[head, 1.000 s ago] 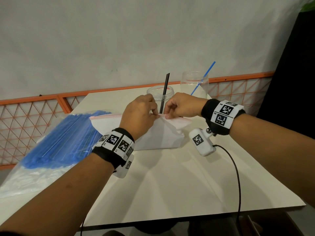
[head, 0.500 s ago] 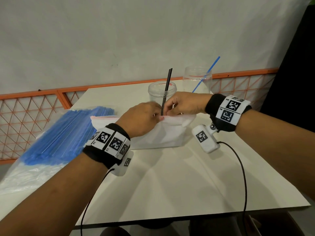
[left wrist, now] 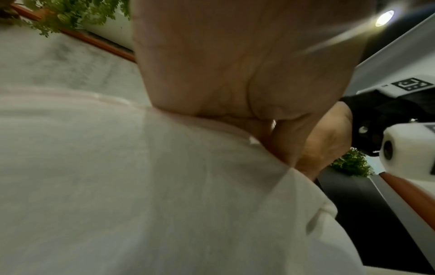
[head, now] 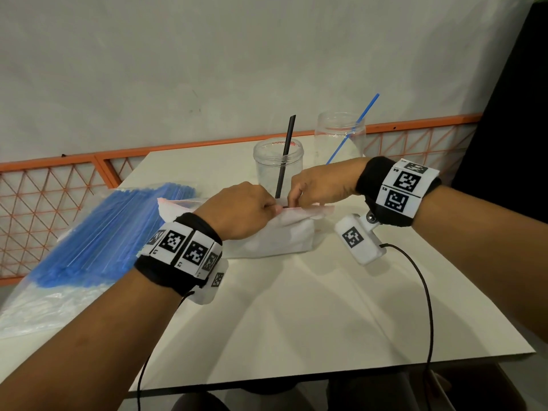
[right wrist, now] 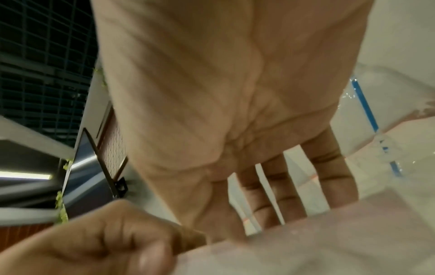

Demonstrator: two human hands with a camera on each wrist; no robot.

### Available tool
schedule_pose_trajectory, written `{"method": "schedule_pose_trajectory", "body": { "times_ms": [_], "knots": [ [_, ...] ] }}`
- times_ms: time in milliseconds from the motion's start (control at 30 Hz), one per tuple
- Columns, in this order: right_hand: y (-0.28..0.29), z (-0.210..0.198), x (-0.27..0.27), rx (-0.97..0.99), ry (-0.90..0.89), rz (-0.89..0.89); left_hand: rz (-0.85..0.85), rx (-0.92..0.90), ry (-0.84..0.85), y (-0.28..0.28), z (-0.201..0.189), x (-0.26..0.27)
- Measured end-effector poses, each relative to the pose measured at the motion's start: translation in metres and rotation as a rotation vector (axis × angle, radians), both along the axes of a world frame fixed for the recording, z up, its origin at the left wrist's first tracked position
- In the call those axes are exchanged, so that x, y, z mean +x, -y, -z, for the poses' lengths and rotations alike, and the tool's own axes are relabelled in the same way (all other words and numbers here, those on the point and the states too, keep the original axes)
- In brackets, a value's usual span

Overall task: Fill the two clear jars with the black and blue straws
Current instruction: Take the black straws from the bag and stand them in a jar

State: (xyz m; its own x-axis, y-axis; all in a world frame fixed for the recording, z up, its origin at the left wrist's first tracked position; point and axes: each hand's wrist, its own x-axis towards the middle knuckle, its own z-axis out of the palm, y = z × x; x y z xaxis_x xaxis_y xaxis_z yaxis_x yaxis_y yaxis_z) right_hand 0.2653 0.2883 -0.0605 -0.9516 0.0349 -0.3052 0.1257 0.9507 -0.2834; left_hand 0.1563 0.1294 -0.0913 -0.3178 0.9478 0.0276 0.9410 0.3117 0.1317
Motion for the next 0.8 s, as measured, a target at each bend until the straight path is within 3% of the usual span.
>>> {"method": "schedule_pose_trajectory", "body": {
  "times_ms": [100,267,433,567,800],
  "knots": [
    [0.005,0.008,0.001,0.231,-0.037,-0.007,-0.033,-0.004,0.062,-0.001,0.001,-0.002],
    [-0.004,0.02,-0.006,0.176,-0.316,0.244,-0.05,-0.018,-0.035,-0.01,-0.001,-0.002],
    [-0.001,0.026,-0.008,0.083,-0.278,0.272,-0.006,0.02,-0.124,-0.027,0.007,0.004],
    [-0.001,0.021,0.0,-0.043,-0.249,0.281,0.063,0.177,-0.122,-0.033,0.015,0.009],
    [-0.004,0.017,0.006,-0.067,-0.247,0.282,-0.079,-0.01,-0.1,-0.043,0.022,0.003]
  ]
}}
